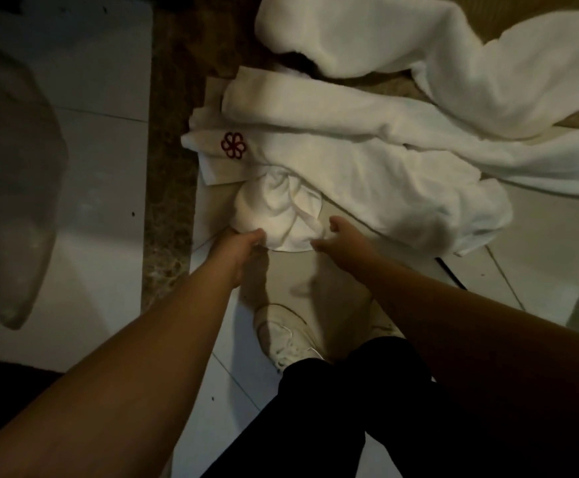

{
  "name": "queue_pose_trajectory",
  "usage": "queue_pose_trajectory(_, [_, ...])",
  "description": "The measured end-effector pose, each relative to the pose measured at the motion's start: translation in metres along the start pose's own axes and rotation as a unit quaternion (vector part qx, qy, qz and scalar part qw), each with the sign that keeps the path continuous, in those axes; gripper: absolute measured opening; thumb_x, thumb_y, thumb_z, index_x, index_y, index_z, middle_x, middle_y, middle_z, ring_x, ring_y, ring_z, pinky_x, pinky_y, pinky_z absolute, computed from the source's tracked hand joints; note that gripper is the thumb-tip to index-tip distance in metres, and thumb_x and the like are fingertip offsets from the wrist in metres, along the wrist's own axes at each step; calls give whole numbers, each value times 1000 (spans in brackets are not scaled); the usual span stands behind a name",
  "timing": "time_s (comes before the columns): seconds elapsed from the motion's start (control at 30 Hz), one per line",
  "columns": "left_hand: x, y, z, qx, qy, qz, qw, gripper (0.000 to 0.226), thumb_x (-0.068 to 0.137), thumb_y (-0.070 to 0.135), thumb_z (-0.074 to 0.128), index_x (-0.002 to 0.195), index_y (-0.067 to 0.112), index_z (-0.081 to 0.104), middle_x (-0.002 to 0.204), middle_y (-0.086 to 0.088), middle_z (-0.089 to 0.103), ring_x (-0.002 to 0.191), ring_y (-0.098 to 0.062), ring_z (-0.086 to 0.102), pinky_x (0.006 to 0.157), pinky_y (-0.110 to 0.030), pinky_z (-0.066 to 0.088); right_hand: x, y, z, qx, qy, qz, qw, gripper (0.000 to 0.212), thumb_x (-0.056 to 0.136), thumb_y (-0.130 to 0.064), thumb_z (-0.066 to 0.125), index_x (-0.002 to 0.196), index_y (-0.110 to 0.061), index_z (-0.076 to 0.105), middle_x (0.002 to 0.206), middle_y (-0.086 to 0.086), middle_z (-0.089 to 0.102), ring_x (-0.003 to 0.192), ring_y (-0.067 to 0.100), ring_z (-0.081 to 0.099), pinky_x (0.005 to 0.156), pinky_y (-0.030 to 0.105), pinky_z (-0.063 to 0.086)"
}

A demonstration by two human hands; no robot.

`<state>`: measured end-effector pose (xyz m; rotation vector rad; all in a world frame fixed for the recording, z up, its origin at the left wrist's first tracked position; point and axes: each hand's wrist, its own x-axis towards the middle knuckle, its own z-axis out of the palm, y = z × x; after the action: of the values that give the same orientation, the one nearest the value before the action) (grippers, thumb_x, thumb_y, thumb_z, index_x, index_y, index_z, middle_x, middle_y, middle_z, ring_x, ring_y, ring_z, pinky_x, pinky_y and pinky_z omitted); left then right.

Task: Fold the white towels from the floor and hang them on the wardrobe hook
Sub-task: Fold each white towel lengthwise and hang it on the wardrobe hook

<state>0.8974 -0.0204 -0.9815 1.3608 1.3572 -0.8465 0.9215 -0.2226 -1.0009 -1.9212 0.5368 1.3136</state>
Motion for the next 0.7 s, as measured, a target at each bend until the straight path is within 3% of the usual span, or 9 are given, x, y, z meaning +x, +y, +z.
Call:
queue_pose_trajectory(0.07, [6,0,5,-52,7,-12,999,46,96,18,68,136,-1,58,125,-17,67,91,-22,71,54,-20,52,7,-4,4,14,-6,-5,1000,70,90,-32,76,149,-12,45,139,13,57,119,26,57,98,32,44])
queue_pose_trajectory(0.13, [6,1,11,-99,-8,-17,995,48,97,20,66,140,1,55,137,-17,62,120,-32,62,76,-26,55,7,-7,5,-21,-18,-4,1000,48,93,-36,72,132,-9,63,121,15,66,110,29,62,97,38,48])
queue_pose_trajectory(0.2, [0,4,15,-120,-30,-16,992,49,98,25,65,142,4,54,138,-16,61,125,-32,59,93,-36,53,1,-8,3,-12,-9,-10,1000,37,96,-38,67,110,-4,71,97,16,65,95,30,62,87,39,49])
queue_pose_trajectory(0.37, [-39,13,7,-177,-58,16,982,43,99,23,64,139,10,56,112,-4,70,91,-15,67,64,-23,55,-37,-9,-16,63,73,-22,995,26,101,-36,59,82,-18,61,78,-1,56,71,11,50,64,24,43])
queue_pose_trajectory(0.47, [-73,22,0,-210,-51,31,976,33,100,17,62,132,12,57,99,-1,69,80,-14,67,54,-20,54,-67,-17,-34,134,82,-3,988,22,101,-36,58,97,-14,59,87,-1,54,80,15,55,79,34,57])
queue_pose_trajectory(0.6, [-132,36,-12,-227,-34,45,972,24,100,15,62,122,7,63,86,-2,68,60,-10,62,51,-20,48,-124,-43,-61,157,101,-12,982,21,102,-36,55,101,-15,59,94,1,57,84,20,63,72,32,60])
queue_pose_trajectory(0.7, [-182,51,-24,-254,-20,58,965,18,99,11,62,117,11,63,87,-2,69,60,-9,61,49,-19,48,-171,-66,-81,188,101,-27,977,21,103,-32,53,102,-13,61,103,7,62,94,26,66,80,37,60])
